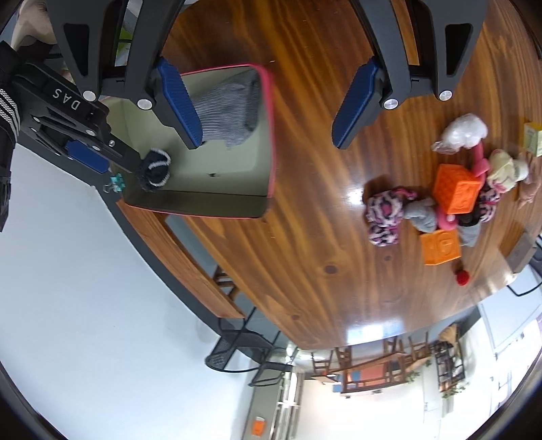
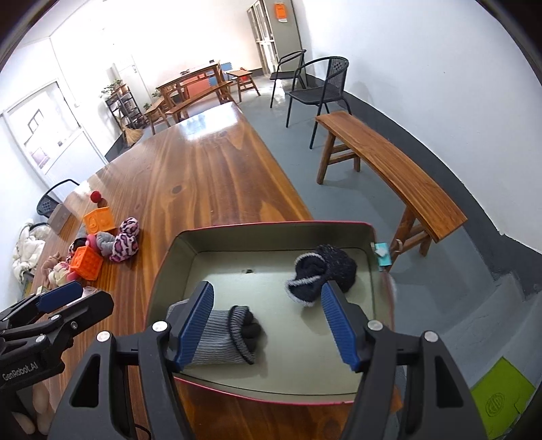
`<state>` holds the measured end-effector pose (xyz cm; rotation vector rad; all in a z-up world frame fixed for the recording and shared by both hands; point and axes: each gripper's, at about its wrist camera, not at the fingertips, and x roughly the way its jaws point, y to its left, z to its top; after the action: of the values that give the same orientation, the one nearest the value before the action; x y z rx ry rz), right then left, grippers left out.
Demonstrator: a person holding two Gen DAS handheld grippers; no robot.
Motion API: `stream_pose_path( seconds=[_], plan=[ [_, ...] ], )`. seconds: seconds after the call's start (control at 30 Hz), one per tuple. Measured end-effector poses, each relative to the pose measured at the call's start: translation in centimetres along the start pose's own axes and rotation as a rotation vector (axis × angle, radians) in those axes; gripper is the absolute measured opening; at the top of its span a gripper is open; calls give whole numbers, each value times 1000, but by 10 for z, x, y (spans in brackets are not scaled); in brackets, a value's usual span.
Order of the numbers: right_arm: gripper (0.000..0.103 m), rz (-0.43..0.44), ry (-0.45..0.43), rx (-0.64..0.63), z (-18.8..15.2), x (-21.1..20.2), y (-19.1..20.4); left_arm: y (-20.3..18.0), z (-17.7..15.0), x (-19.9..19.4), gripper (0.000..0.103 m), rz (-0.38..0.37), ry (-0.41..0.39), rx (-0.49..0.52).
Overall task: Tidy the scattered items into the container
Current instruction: 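Move both open tools back over the table toward the remaining items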
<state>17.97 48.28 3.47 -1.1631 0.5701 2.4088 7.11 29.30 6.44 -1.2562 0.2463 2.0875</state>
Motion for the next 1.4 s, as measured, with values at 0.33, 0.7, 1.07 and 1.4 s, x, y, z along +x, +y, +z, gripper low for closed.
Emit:
stream_pose_path(
  seconds=[0.33,0.7,1.07,1.4],
  plan=[
    [73,56,32,-79,-2,11,67,87,-19,-11,80,104,24,-151],
    [73,198,130,-249,-21,42,189,236,-70,-47,80,258,26,-422],
    [73,271,225,-397,-49,79,306,351,-97,-71,80,333,4,-570],
    [73,239,262,-384,-60,99,340,443,-88,-43,81,324,11,-559]
  ],
)
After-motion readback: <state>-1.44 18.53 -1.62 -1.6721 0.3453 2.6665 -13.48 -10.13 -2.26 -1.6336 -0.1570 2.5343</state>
